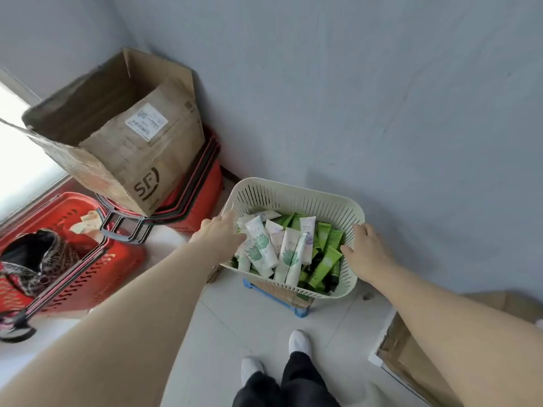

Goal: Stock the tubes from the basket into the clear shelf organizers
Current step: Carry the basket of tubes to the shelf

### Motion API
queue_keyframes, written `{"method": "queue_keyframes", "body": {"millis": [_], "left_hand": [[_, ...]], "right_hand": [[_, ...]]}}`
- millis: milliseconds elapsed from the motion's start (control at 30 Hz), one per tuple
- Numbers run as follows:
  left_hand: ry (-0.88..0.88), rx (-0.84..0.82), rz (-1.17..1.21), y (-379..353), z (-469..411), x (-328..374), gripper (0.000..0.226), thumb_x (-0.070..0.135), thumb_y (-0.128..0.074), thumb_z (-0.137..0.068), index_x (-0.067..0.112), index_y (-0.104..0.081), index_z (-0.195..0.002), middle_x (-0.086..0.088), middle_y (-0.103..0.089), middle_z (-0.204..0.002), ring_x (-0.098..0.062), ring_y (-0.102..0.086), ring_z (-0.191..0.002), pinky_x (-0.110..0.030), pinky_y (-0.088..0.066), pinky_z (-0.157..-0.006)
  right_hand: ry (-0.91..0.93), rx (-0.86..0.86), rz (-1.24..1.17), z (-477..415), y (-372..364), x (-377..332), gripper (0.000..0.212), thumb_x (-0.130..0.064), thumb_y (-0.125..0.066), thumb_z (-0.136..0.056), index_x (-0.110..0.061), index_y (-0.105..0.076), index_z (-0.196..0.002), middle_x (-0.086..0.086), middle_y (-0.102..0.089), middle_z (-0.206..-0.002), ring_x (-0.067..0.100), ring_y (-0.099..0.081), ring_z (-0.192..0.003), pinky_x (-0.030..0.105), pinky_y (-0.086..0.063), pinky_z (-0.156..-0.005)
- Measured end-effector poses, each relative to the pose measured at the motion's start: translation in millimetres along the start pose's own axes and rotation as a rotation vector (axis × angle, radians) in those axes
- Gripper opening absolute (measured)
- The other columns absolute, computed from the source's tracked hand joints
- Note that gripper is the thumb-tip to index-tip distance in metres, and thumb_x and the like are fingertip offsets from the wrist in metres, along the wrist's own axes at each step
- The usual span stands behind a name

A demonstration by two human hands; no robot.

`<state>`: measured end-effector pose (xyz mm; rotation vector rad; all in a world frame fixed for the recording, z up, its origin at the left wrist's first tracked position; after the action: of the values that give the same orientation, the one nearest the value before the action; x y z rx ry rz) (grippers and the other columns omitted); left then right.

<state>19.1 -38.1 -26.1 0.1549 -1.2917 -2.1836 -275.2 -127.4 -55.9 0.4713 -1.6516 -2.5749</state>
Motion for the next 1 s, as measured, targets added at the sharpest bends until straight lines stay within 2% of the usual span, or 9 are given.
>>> {"method": "queue_keyframes", "body": {"millis": [133,267,367,433,533,633,767,900,1000], "left_hand": [[0.057,-0.026,-0.026,-9,-33,-10,0.065,0.036,-0.05,-0.093,0.018,-0.02,-0.147,-0.007,-0.043,-0.14,-0.03,-0.035,-0.128,-0.042,-0.037,-0.084],[0.146,-0.049,0.018,-25,-66,-16,0.065,0.031,-0.052,-0.094,0.008,-0.02,-0.146,-0.013,-0.041,-0.142,-0.034,-0.036,-0.129,-0.047,-0.039,-0.094],[0.19,-0.064,0.084,-36,-91,-20,0.064,0.028,-0.051,-0.095,0.007,-0.019,-0.146,-0.016,-0.035,-0.146,-0.037,-0.039,-0.128,-0.05,-0.04,-0.099],[0.211,-0.055,0.199,-41,-104,-25,0.06,0.026,-0.05,-0.094,0.009,-0.022,-0.144,-0.018,-0.04,-0.141,-0.038,-0.047,-0.12,-0.049,-0.045,-0.093],[0.232,-0.062,0.455,-48,-116,-36,0.063,0.023,-0.053,-0.093,0.02,-0.02,-0.147,-0.015,-0.053,-0.129,-0.032,-0.057,-0.103,-0.039,-0.045,-0.077],[0.243,-0.065,0.636,-51,-123,-43,0.064,0.026,-0.057,-0.092,0.024,-0.025,-0.147,-0.004,-0.05,-0.13,-0.023,-0.049,-0.1,-0.036,-0.038,-0.081],[0.303,-0.013,0.81,-50,-113,-52,0.059,0.023,-0.06,-0.089,0.023,-0.033,-0.141,-0.001,-0.052,-0.12,-0.023,-0.05,-0.099,-0.037,-0.039,-0.081],[0.381,0.036,0.905,-43,-79,-75,0.061,0.022,-0.063,-0.086,0.023,-0.034,-0.14,0.001,-0.055,-0.113,-0.021,-0.053,-0.096,-0.038,-0.041,-0.079],[0.417,0.086,0.94,-37,-47,-96,0.069,0.022,-0.063,-0.086,0.028,-0.029,-0.145,0.005,-0.051,-0.111,-0.016,-0.053,-0.089,-0.036,-0.041,-0.075]], "right_hand": [[-0.113,0.018,-0.042,-13,-20,12,0.066,-0.035,-0.056,-0.09,-0.005,-0.024,-0.14,0.016,-0.031,-0.139,0.034,-0.039,-0.124,0.042,-0.04,-0.095],[-0.24,0.022,-0.161,-28,-37,23,0.073,-0.026,-0.059,-0.09,0.004,-0.016,-0.141,0.024,-0.026,-0.144,0.037,-0.034,-0.129,0.044,-0.035,-0.103],[-0.315,-0.005,-0.27,-33,-52,25,0.068,-0.022,-0.054,-0.093,0.005,-0.014,-0.14,0.026,-0.032,-0.141,0.038,-0.039,-0.125,0.045,-0.041,-0.096],[-0.362,-0.003,-0.362,-35,-60,24,0.064,-0.018,-0.052,-0.093,0.002,-0.014,-0.141,0.025,-0.039,-0.137,0.039,-0.046,-0.118,0.045,-0.046,-0.089],[-0.416,0.059,-0.486,-38,-68,21,0.067,-0.016,-0.052,-0.093,-0.006,-0.01,-0.145,0.021,-0.035,-0.143,0.038,-0.044,-0.122,0.049,-0.044,-0.096],[-0.46,0.149,-0.539,-40,-69,13,0.065,-0.016,-0.054,-0.091,-0.009,-0.016,-0.144,0.019,-0.036,-0.142,0.036,-0.042,-0.124,0.048,-0.043,-0.097],[-0.45,0.201,-0.498,-35,-60,-3,0.062,-0.017,-0.055,-0.09,-0.009,-0.02,-0.14,0.02,-0.043,-0.133,0.036,-0.045,-0.117,0.047,-0.046,-0.09],[-0.361,0.138,-0.429,-33,-44,-26,0.068,-0.021,-0.055,-0.09,-0.011,-0.015,-0.144,0.022,-0.039,-0.135,0.037,-0.043,-0.121,0.046,-0.042,-0.094],[-0.275,0.099,-0.417,-33,-32,-48,0.065,-0.022,-0.055,-0.09,-0.011,-0.019,-0.143,0.02,-0.042,-0.132,0.037,-0.047,-0.117,0.047,-0.044,-0.096]]}}
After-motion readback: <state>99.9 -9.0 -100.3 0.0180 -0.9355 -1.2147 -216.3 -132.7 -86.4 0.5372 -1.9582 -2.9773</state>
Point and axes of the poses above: each hand's wrist, its own z-axis away from the middle knuckle, its own y-axis out of the back of the hand, x = y × z, the point moved 5 cm from there along -z, towards the middle knuckle
